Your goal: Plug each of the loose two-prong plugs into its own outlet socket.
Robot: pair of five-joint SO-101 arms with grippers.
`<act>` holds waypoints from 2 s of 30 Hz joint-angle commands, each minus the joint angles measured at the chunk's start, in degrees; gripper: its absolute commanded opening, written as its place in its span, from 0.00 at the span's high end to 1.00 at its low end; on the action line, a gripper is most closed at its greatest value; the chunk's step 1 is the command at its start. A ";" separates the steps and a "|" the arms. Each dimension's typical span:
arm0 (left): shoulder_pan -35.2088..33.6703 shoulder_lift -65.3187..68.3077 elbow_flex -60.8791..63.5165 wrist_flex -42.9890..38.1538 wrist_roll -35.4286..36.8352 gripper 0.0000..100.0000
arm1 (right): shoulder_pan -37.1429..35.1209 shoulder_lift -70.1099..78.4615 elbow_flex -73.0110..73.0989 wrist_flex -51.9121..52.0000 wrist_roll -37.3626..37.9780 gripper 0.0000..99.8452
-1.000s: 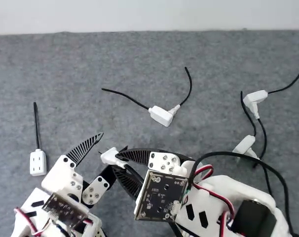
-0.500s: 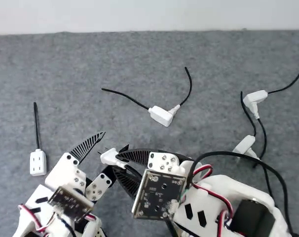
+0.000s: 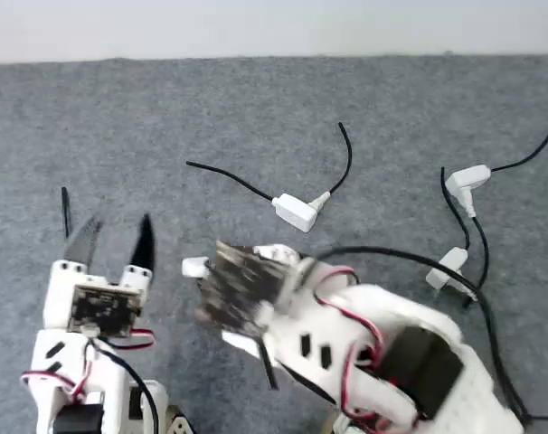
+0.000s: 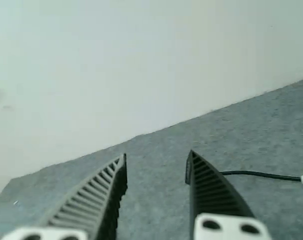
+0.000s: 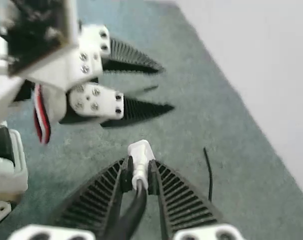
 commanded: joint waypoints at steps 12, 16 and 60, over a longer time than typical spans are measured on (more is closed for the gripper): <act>-47.03 -1.05 -3.65 7.21 -0.26 0.81 | -0.84 27.21 -24.53 2.33 -3.52 0.99; -64.18 -1.05 -3.82 7.30 0.00 0.81 | -2.24 34.95 -31.65 2.59 -3.52 0.99; -93.71 74.20 -51.56 -15.91 13.89 0.81 | 0.92 76.53 -87.03 14.11 -7.65 0.99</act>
